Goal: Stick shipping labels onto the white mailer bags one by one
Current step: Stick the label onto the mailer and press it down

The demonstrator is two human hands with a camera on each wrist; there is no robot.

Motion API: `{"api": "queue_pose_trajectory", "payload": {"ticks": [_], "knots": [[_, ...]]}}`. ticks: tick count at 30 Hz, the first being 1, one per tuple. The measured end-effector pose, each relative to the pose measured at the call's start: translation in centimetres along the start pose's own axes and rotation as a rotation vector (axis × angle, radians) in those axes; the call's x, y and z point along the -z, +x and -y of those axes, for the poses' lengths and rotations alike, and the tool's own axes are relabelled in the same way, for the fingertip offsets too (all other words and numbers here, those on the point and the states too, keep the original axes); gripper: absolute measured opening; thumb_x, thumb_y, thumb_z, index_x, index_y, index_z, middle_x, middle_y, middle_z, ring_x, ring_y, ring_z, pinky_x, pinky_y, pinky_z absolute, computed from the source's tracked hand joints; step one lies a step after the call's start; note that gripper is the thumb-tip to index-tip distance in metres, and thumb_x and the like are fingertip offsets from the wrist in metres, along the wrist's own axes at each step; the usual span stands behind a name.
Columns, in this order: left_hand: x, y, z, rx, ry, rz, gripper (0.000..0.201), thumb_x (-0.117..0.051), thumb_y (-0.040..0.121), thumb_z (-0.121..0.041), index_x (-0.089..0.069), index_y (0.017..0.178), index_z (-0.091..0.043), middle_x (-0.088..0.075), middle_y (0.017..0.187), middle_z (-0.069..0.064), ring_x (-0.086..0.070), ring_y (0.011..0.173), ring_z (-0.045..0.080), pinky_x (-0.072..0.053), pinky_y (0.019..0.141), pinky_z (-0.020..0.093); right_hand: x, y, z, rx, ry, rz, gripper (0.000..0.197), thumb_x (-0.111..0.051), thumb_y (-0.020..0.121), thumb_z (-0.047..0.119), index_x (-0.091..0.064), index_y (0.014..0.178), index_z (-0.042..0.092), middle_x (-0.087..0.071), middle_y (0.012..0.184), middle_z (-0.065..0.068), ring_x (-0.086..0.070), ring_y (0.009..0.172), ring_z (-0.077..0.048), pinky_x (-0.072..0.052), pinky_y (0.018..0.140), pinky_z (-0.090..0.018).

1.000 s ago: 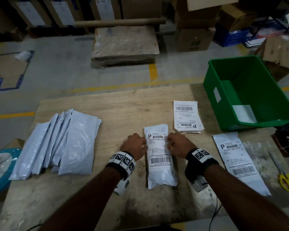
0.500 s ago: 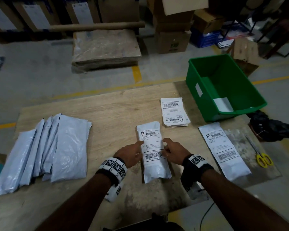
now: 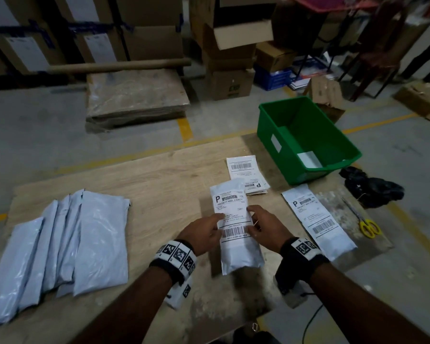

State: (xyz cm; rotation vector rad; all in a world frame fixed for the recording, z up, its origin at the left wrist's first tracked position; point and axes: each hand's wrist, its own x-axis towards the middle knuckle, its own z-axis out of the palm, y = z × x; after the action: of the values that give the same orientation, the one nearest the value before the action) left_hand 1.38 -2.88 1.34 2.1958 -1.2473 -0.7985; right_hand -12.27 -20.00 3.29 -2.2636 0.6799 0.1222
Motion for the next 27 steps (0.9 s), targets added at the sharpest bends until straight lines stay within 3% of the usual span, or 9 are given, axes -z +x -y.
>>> {"api": "queue_pose_trajectory", "payload": {"ticks": [5,7,12,20,24,27], "knots": [[-0.4,1.8,-3.2,-0.101,-0.017,-0.013,0.028,-0.049,0.096,-0.027,-0.058,0.122,-0.023,-0.066,0.119,-0.001,-0.062,0.101,0.018,-0.049,0.085,0.03,3.1,-1.0,-2.5,-0.007,0.006,-0.046,0.051,-0.062,0.086,0.015,-0.04,0.131,0.021,-0.061,0.114,-0.007,-0.061,0.089,-0.019,-0.05,0.082,-0.035],[-1.1,3.1,-4.5,-0.131,-0.008,-0.008,0.022,-0.05,0.095,-0.026,-0.062,0.113,-0.024,-0.067,0.116,-0.002,-0.062,0.101,0.018,-0.049,0.086,0.031,4.3,-1.2,-4.1,0.006,-0.019,-0.075,0.052,-0.06,0.087,0.016,-0.039,0.135,0.019,-0.057,0.123,-0.006,-0.058,0.096,-0.019,-0.046,0.085,-0.031],[-4.0,6.5,-8.3,-0.15,0.036,0.044,0.017,-0.05,0.093,-0.024,-0.066,0.1,-0.02,-0.069,0.105,0.001,-0.063,0.094,0.02,-0.049,0.082,0.032,7.3,-1.8,-8.9,0.048,-0.049,-0.121,0.055,-0.057,0.088,0.016,-0.039,0.139,0.015,-0.05,0.136,-0.007,-0.051,0.118,-0.022,-0.042,0.097,-0.033],[-8.4,11.2,-14.2,-0.046,0.072,0.085,0.019,-0.05,0.094,-0.025,-0.059,0.109,-0.016,-0.067,0.106,0.006,-0.062,0.094,0.025,-0.047,0.08,0.031,12.3,-1.1,-16.6,0.064,-0.134,-0.009,0.056,-0.054,0.09,0.012,-0.038,0.143,0.009,-0.046,0.144,-0.009,-0.047,0.127,-0.024,-0.038,0.105,-0.031],[-10.7,12.4,-15.4,0.051,0.026,0.106,0.027,-0.047,0.096,-0.027,-0.049,0.121,-0.019,-0.068,0.102,0.007,-0.061,0.084,0.024,-0.047,0.076,0.031,13.6,-0.6,-19.2,0.034,-0.155,0.061,0.055,-0.053,0.091,0.012,-0.038,0.144,0.012,-0.051,0.137,-0.011,-0.052,0.119,-0.027,-0.04,0.102,-0.032],[-12.1,13.1,-15.5,0.125,0.009,0.118,0.029,-0.045,0.096,-0.026,-0.046,0.124,-0.019,-0.068,0.101,0.01,-0.059,0.081,0.023,-0.044,0.074,0.028,13.6,-0.2,-20.4,0.05,-0.167,0.1,0.052,-0.054,0.09,0.013,-0.043,0.14,0.013,-0.056,0.132,-0.01,-0.054,0.117,-0.027,-0.04,0.096,-0.028]]}}
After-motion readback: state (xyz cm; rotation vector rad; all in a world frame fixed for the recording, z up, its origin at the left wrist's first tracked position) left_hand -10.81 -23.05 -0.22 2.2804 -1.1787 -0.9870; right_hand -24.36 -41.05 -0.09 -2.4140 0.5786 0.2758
